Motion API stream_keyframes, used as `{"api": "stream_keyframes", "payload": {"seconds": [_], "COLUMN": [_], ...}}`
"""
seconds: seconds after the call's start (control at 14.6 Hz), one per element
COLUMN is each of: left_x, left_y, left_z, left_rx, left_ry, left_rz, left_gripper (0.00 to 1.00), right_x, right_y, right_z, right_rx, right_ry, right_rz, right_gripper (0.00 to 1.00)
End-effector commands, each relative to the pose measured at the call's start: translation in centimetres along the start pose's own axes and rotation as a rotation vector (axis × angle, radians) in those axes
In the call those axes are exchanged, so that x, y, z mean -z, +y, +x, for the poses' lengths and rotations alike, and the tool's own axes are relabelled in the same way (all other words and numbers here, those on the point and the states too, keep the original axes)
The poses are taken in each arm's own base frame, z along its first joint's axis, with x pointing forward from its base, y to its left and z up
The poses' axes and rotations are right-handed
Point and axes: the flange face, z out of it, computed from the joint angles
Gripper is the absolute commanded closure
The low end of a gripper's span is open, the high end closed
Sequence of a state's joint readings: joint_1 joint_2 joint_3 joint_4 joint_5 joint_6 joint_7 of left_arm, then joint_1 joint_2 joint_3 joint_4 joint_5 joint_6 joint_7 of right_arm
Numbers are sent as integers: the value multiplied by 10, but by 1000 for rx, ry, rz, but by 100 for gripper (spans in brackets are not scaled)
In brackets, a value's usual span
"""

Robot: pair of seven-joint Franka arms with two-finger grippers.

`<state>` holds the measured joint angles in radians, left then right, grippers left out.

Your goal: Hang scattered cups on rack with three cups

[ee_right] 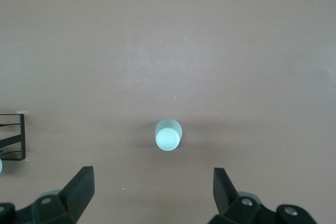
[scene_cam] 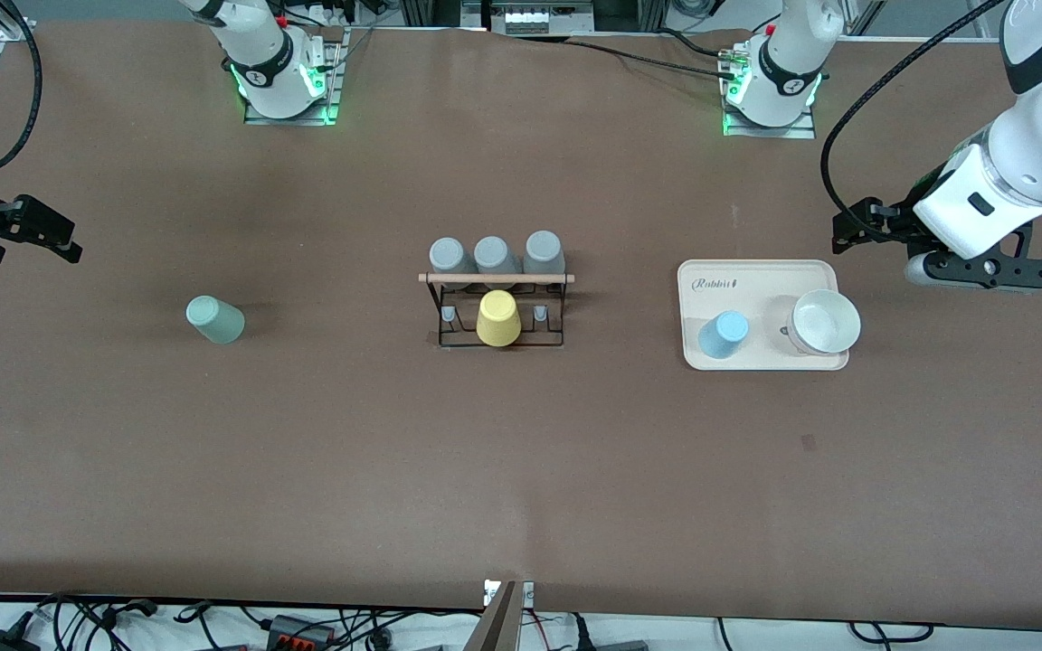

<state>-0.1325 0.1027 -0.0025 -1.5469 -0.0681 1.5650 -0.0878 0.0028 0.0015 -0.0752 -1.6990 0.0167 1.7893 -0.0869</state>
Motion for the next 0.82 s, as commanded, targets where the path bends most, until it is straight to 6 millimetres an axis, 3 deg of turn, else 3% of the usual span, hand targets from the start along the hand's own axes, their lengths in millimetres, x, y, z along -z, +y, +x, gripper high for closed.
{"api": "stream_keyframes", "payload": {"seconds": [0.0, 0.75], "left_x": [0, 0], "left_y": [-2, -8], "left_z": [-1, 1], "left_rx": [-13, 3], "left_ry": [-5, -3], "left_rz": [13, 11], "left_gripper": [0, 0], "right_x": [6, 4], "right_y": [-1, 0], "right_z": [-10, -9], "right_rx": [-12, -13], "right_ry": [2, -4], "right_rz": [-11, -11], "right_gripper": [0, 0]}}
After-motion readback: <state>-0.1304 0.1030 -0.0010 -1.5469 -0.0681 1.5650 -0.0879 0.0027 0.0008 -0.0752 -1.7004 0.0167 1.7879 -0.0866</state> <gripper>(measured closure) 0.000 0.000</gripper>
